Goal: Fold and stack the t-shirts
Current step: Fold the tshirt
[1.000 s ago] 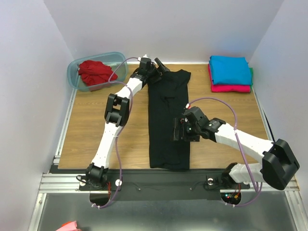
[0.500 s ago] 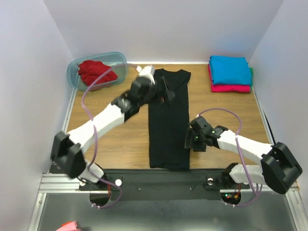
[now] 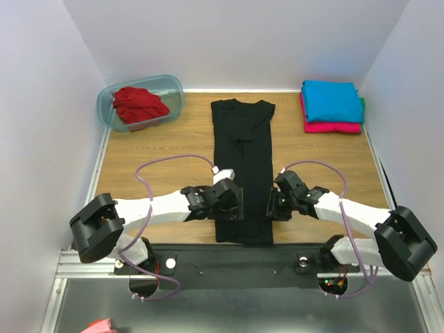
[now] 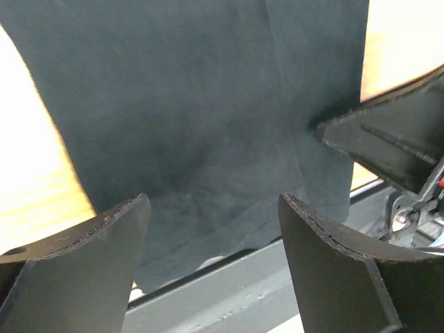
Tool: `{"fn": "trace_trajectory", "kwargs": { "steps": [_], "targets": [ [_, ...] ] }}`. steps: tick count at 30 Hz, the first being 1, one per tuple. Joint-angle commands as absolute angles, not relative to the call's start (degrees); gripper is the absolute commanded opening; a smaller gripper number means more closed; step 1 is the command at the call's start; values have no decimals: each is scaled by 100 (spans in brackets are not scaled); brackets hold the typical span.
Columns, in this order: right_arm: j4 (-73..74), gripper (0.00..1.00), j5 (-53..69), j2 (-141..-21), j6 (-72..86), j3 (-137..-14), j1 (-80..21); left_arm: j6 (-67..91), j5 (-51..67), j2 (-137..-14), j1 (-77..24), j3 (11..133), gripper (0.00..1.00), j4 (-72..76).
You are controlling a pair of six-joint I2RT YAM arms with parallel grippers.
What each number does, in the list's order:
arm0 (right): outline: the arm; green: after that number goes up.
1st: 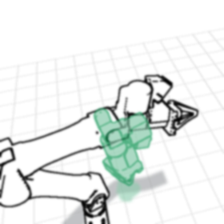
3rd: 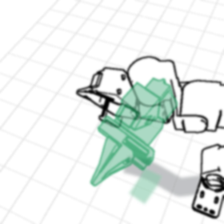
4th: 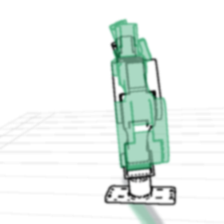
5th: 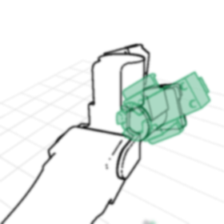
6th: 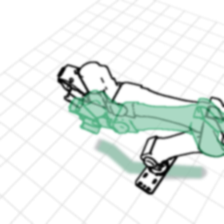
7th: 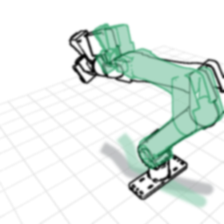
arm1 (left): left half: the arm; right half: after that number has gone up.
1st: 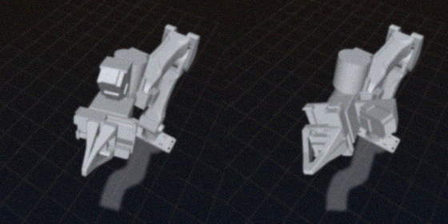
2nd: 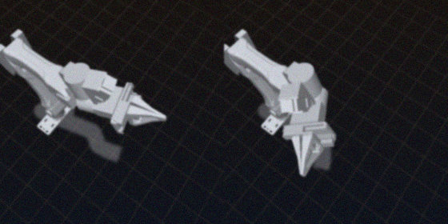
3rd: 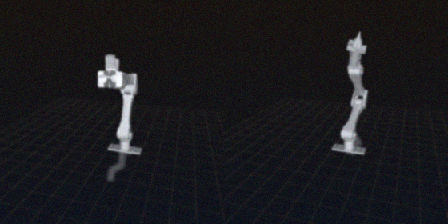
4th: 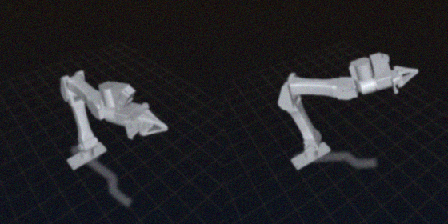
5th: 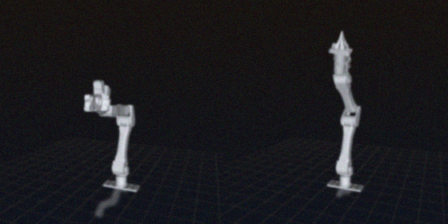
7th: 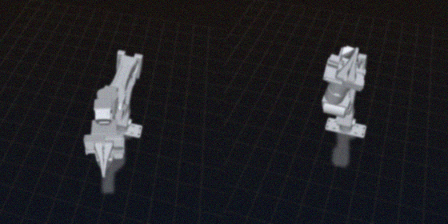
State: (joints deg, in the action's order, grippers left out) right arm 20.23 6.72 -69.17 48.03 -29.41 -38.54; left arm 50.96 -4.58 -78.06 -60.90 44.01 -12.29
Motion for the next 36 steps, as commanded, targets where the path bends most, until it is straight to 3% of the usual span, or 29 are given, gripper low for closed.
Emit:
{"fn": "trace_trajectory", "kwargs": {
  "steps": [1, 8, 15, 17, 18, 19, 24, 36],
  "targets": [
    [1802, 44, 729, -7128, 4860, -2681, -3858, 5466, -764, -8093, -6328, 4684, 85, -1555],
    [1732, 41, 659, -7207, 4869, -2602, -3867, 5669, -703, -8664, -6548, 4807, 74, -1793],
    [1723, 40, 615, -7163, 4887, -2444, -3858, 5757, -694, -9026, -6635, 5062, 33, -2143],
    [1731, 39, 598, -7146, 4913, -2408, -3858, 5827, -738, -8922, -6662, 5054, 33, -2267],
    [1731, 39, 572, -7146, 4939, -2391, -3858, 5862, -773, -8886, -6680, 5036, 21, -2476],
    [1740, 39, 563, -7154, 4948, -2382, -3858, 5897, -860, -8790, -6671, 5027, 17, -2592],
    [1723, 36, 510, -7251, 4957, -2382, -3858, 6090, -932, -8464, -6750, 4940, 1, -3181],
    [1731, 25, 475, -7435, 4948, -2408, -3867, 6284, -879, -7972, -6934, 4852, 0, -3955]
  ]
}}
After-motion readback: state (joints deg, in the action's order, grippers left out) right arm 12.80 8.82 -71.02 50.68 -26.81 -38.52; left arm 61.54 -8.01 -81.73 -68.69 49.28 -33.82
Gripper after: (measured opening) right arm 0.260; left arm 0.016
